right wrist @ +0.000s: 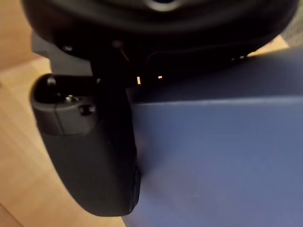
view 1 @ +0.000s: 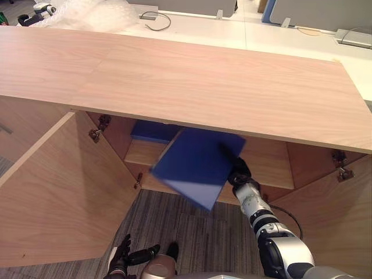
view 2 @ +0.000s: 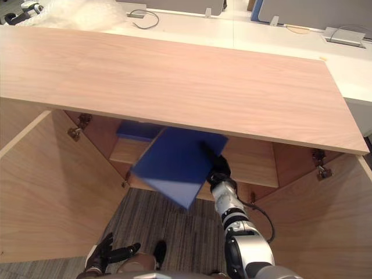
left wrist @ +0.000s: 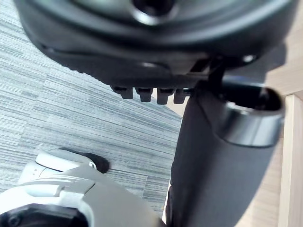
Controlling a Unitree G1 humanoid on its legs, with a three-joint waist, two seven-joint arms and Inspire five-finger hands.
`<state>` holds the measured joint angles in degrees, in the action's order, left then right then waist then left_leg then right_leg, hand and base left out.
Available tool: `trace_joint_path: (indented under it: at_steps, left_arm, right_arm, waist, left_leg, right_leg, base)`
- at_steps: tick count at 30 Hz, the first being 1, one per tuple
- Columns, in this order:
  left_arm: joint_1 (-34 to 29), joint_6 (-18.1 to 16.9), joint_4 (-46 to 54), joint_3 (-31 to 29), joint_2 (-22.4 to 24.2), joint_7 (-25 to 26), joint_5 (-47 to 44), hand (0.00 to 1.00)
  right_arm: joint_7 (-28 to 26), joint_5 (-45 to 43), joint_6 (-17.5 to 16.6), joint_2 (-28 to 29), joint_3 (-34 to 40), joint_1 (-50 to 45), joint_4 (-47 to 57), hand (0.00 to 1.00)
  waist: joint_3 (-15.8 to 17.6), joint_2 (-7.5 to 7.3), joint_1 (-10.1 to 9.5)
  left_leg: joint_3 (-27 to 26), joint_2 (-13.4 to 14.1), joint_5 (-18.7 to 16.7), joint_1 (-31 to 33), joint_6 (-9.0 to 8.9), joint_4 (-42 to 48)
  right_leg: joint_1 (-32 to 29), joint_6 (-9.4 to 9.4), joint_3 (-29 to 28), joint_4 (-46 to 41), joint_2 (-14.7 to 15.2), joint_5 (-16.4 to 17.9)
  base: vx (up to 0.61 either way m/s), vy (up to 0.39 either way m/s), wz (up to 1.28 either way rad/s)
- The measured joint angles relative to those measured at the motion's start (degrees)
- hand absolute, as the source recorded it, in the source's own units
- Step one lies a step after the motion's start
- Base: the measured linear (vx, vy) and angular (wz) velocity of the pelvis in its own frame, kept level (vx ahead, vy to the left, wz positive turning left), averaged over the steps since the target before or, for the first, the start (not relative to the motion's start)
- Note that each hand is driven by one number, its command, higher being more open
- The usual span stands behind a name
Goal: Walk over to the cabinet, pick up the folder, carry it to the office cabinet, place the folder inside the office cabinet, then close the office cabinet door
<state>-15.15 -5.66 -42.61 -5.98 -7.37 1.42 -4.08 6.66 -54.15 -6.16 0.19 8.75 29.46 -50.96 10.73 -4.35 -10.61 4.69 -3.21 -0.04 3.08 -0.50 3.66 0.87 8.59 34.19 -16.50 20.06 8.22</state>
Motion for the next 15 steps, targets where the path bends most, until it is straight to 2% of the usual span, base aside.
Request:
trace_joint_path:
  at_steps: [3,6,12,15]
  left_arm:
    - [0.04,0.04,0.99,-0.02,0.39,0.01,-0.48,1.00]
    - [-0.08,0.32,1.61,-0.02,0.51,0.00,-0.48,1.00]
    - [-0.32,1.00,2.92,0.02,0.84,-0.16,-0.45,1.00]
    - [-0.30,1.19,3.79,0.17,1.07,-0.27,-0.45,1.00]
  right_arm:
    - [0.17,-11.11,-3.74,1.63,4.19,0.01,5.64,0.00]
    - [0.12,-18.22,-7.21,3.20,6.99,0.00,10.06,0.00]
    - [0.12,-28.71,-12.57,4.68,11.44,-0.72,11.77,0.00]
    - [0.24,-31.15,-15.12,5.01,14.75,-0.72,13.18,0.00]
  waist:
    - [0.24,0.20,-0.21]
    - [0.26,0.24,-0.34]
    - [0.51,0.63,-0.61]
    - [0.85,1.17,-0.66]
  left_leg:
    - [0.50,-0.25,-0.02,-0.02,-0.02,0.00]
    - [0.55,-0.22,-0.08,-0.09,-0.12,0.00]
    - [0.48,-0.06,-0.34,0.14,-0.53,0.21]
    - [0.24,0.18,-0.97,1.82,-0.92,2.01]
  right_leg:
    - [-0.17,-0.02,0.89,-2.10,0.94,1.56]
    - [-0.48,-0.02,1.42,-3.63,1.50,2.84]
    - [-1.14,-0.09,1.59,-5.32,1.95,4.02]
    - [-1.98,-0.14,1.80,-5.58,1.85,4.10]
  base:
    - [0.01,-0.022,0.19]
    - [-0.02,-0.051,0.08]
    - [-0.02,-0.056,0.01]
    - [-0.03,-0.044,0.00]
